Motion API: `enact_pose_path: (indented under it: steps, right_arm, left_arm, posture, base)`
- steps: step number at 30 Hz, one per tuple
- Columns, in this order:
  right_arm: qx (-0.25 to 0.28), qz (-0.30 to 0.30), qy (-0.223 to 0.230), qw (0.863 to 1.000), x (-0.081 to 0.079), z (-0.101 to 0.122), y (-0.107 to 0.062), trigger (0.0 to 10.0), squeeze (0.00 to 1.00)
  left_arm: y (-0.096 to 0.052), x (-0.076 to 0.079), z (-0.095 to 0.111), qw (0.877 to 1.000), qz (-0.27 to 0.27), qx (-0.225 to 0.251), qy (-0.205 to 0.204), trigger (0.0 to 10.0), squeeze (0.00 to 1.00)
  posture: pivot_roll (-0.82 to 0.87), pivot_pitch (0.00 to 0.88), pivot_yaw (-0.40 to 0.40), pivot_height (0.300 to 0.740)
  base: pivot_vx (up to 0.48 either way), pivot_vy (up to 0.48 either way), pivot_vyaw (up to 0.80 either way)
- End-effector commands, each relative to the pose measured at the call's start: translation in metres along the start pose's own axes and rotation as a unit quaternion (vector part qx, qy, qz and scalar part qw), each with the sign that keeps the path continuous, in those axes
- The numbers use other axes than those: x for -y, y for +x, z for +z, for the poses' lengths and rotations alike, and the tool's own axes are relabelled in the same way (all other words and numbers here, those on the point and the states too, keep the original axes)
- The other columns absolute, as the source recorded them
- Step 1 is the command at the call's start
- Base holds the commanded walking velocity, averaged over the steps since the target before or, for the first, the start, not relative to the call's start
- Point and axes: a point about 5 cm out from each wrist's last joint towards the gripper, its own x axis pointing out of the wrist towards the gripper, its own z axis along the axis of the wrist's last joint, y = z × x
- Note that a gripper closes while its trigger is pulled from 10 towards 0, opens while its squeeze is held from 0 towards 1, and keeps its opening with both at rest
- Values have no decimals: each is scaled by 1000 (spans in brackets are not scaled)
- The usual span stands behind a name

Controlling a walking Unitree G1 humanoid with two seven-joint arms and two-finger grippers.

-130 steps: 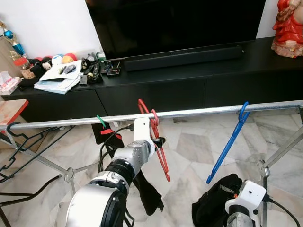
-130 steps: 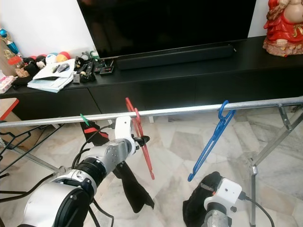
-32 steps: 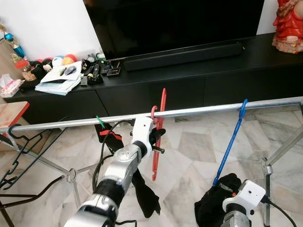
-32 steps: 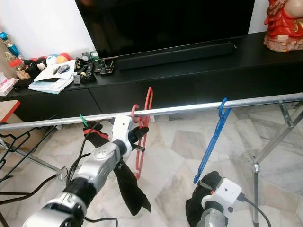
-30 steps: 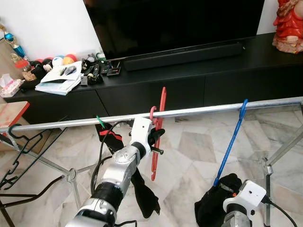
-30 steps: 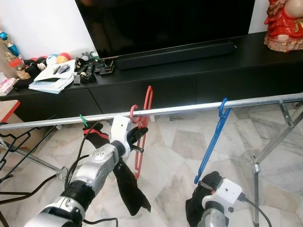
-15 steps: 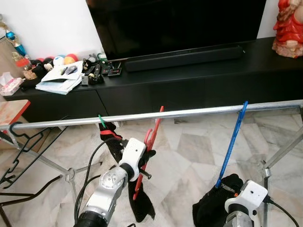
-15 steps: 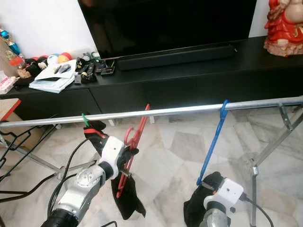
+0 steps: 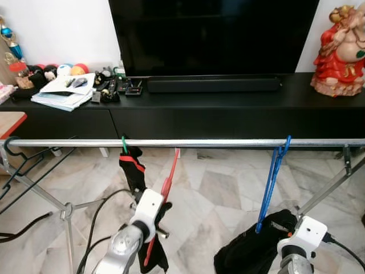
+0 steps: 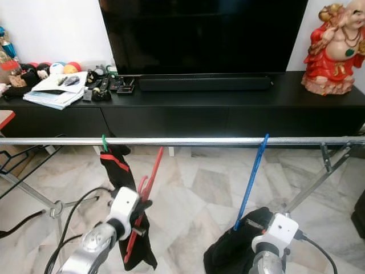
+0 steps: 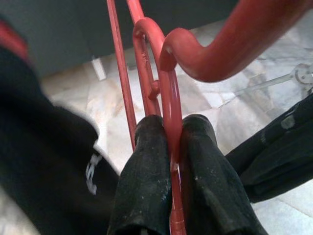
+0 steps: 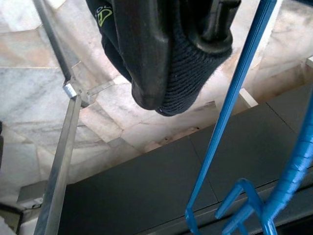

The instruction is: Hang hanger

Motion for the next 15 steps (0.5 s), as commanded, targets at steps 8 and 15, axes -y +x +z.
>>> enact_pose_path:
  steps: [8, 15]
  right_arm:
    - [1, 9, -7, 1000, -4, 0, -1, 10000, 0]
    - [-5, 6, -2, 1000, -5, -6, -5, 10000, 0]
  left_arm:
    - [-14, -26, -3, 998, 65, 11, -6, 10000, 0]
    - [-23, -39, -4, 996, 89, 13, -8, 10000, 0]
  posture:
    - [-51, 44, 36, 740]
    - [-42, 46, 57, 740]
  base:
    - [0, 0, 0]
    - [0, 0, 0]
